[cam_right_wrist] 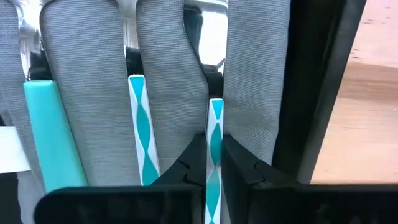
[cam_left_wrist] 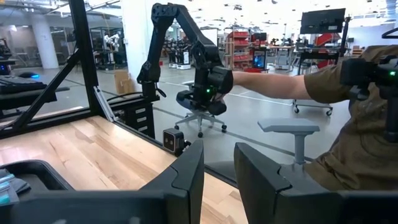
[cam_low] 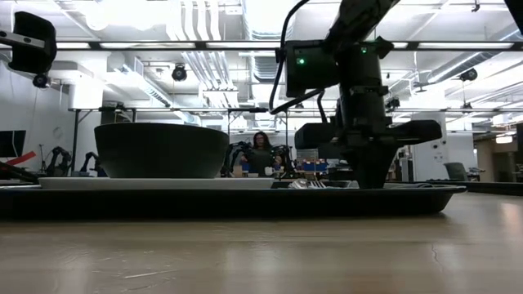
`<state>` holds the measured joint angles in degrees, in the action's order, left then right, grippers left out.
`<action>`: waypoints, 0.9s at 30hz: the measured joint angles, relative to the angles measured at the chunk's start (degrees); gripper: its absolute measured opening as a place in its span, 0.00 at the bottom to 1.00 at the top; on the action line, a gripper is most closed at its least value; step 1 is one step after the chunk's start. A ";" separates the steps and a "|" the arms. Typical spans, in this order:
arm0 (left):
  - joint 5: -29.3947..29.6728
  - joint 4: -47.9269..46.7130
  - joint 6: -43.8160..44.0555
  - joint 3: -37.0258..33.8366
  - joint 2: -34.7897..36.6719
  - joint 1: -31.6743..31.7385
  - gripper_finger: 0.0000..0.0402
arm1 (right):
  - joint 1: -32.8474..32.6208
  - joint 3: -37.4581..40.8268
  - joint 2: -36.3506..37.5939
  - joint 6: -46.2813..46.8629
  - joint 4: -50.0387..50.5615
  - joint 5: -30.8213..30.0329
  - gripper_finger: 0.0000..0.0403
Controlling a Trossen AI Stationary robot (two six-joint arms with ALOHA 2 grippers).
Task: Set up tray
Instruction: Put the blue knife to the right of the blue fork on the gray table napkin on the black serving tray, then return to Home Position
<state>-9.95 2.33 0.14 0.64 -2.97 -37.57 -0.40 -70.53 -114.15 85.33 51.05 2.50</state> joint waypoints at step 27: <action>0.00 0.00 0.00 0.00 -0.02 -0.01 0.18 | -0.32 -0.38 10.93 -0.54 1.01 -3.81 0.19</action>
<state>-9.96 2.33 0.14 0.64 -2.98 -37.58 -0.73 -70.91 -103.22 84.79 52.05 -1.31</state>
